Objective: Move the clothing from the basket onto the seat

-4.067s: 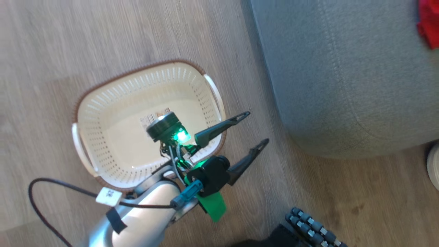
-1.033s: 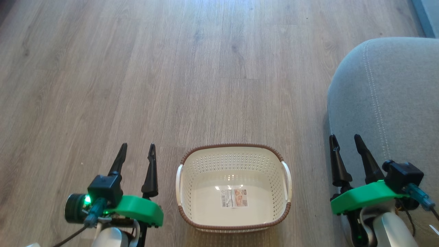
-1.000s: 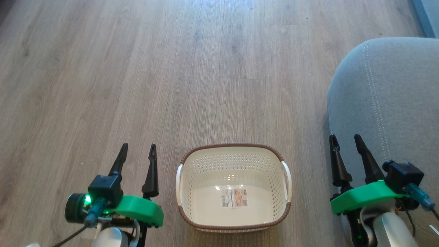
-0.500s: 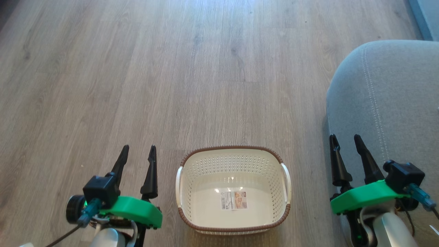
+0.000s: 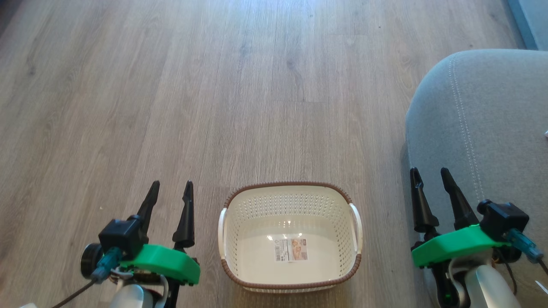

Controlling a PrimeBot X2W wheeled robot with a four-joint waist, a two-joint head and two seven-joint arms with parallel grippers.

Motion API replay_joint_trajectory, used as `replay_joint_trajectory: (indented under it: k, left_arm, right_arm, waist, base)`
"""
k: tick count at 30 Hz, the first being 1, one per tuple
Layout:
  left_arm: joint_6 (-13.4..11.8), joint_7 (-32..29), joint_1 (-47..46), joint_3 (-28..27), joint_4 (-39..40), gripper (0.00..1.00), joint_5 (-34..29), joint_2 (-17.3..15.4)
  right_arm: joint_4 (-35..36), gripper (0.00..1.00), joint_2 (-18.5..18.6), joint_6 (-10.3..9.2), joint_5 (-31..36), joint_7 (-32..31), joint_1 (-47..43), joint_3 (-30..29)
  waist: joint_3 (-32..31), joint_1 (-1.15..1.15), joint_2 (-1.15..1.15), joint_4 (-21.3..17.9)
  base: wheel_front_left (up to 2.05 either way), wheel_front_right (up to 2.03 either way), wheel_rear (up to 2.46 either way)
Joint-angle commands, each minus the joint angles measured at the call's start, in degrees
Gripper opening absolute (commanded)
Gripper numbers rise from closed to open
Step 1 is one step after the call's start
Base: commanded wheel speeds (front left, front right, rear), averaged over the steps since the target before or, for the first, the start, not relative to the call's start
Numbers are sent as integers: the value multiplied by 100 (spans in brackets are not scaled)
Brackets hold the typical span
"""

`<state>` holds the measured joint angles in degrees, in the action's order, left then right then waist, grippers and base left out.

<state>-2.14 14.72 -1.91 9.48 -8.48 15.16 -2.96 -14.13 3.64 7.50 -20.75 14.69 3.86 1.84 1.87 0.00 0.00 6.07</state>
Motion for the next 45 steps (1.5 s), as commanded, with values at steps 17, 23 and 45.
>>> replay_joint_trajectory:
  k: [17, 23, 45]
  left_arm:
    - [83, 28, -157, -195, 174, 100, 103, 8]
    - [99, -6, 41, 7, -233, 0, 127, 0]
    - [250, -318, -43, -198, -304, 0, 1542, -59]
  right_arm:
    - [179, 100, 13, -1, 5, 30, 142, 57]
    - [-236, 0, 0, 0, -28, -15, -29, -42]
    - [-194, 0, -4, 0, -1301, -379, 17, -170]
  waist:
    - [118, 0, 0, -4]
    - [128, 0, 0, -4]
    - [74, 0, 0, -112]
  base:
    - [0, 0, 0]
    - [0, 0, 0]
    - [0, 0, 0]
